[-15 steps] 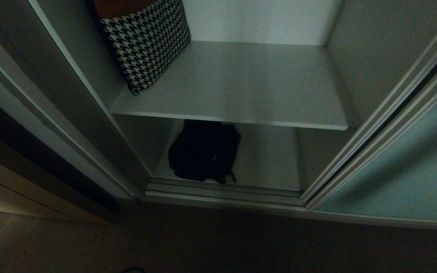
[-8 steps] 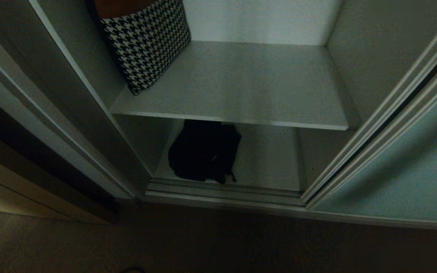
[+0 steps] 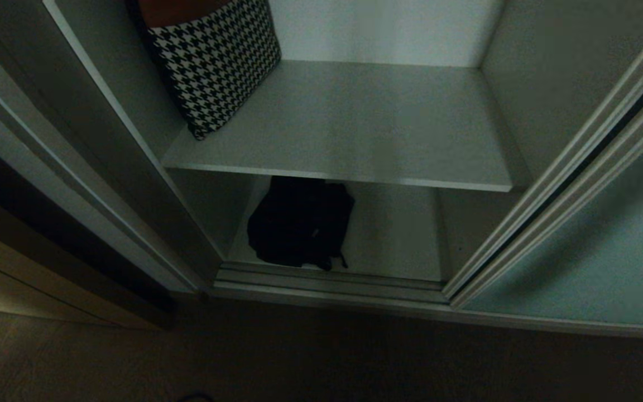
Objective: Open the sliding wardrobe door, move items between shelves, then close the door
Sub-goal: Close the door
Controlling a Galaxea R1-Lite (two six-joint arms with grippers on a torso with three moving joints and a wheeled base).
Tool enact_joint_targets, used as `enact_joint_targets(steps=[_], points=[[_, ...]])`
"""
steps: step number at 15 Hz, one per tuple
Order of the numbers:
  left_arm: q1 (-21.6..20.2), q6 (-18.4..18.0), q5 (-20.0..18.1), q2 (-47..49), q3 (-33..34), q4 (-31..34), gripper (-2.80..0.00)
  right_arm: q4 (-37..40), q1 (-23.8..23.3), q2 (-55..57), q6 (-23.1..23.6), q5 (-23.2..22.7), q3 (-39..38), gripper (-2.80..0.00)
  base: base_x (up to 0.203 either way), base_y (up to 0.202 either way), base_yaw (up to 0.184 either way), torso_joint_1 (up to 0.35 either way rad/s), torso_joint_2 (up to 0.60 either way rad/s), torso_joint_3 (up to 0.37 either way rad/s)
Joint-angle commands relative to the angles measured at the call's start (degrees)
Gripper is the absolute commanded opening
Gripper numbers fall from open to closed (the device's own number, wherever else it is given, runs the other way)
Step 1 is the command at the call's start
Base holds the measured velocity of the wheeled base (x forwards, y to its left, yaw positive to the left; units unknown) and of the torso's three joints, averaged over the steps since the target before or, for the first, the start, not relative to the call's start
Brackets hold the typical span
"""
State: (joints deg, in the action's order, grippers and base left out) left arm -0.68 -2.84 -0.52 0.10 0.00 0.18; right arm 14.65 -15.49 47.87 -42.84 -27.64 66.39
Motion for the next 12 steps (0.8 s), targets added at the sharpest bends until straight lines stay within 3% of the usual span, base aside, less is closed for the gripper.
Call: enact_joint_targets(steps=[1,3,12], points=[[-0.02,-0.06,-0.01,0.08,0.0,-0.01,-2.8,0.09,-4.97,3.08,-0.31,-4.24,0.3,-2.8,0.0,0.0,0.0,0.0,0.0,0.0],[-0.02,-0.06,-0.01,0.08,0.0,-0.01,-2.8,-0.37,-8.15,6.39,-0.38,-10.96,0.61,-2.8,0.0,0.0,0.0,0.0,0.0,0.0],[-0.02,-0.06,-0.01,0.08,0.0,-0.01,-2.8,-12.54,-8.62,17.25,-3.3,-12.83,1.05,-2.8,0.0,0.0,0.0,0.0,0.0,0.0]])
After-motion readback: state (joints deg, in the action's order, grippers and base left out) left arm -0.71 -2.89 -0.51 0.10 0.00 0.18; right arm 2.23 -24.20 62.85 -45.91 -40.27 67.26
